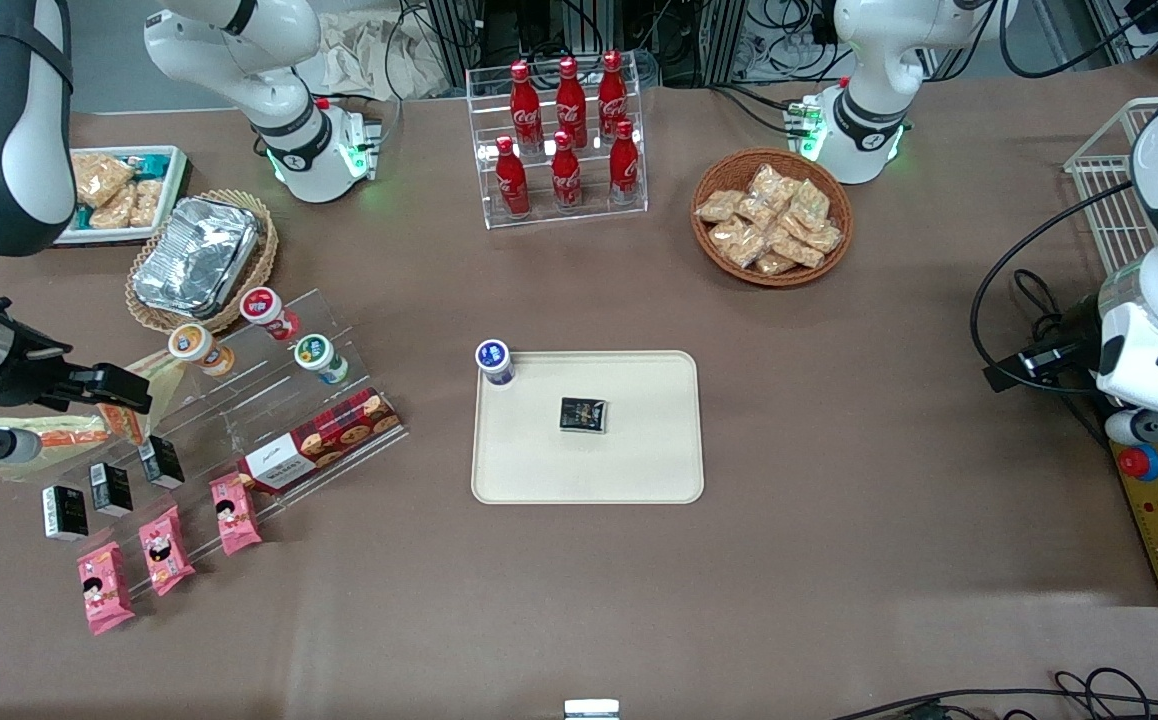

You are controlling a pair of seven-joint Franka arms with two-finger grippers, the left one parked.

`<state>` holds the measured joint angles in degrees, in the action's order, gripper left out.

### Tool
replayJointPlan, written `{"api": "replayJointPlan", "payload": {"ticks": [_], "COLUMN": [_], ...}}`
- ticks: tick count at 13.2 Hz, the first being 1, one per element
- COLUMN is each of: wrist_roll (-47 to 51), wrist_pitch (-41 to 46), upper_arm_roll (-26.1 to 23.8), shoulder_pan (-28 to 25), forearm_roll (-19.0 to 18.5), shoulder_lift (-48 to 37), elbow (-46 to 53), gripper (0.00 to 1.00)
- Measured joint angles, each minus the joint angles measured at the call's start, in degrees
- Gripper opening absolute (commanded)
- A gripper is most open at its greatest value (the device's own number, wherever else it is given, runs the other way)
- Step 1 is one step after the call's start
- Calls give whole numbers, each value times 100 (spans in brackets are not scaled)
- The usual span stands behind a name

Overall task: Place sandwich on tray
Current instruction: 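Move the right gripper over the rack toward the wrapped sandwiches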

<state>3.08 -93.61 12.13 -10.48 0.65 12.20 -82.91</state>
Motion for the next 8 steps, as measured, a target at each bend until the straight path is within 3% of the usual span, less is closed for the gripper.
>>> {"api": "replayJointPlan", "payload": {"ticks": [5, 8], "wrist_roll": [-2, -9], "wrist_pitch": [126, 153], "upper_arm_roll": [8, 11], "shoulder_pan": [284, 510], "forearm_roll": [7, 207], "shoulder_lift": [-20, -33], "elbow": [-32, -32], "gripper": [98, 98]}}
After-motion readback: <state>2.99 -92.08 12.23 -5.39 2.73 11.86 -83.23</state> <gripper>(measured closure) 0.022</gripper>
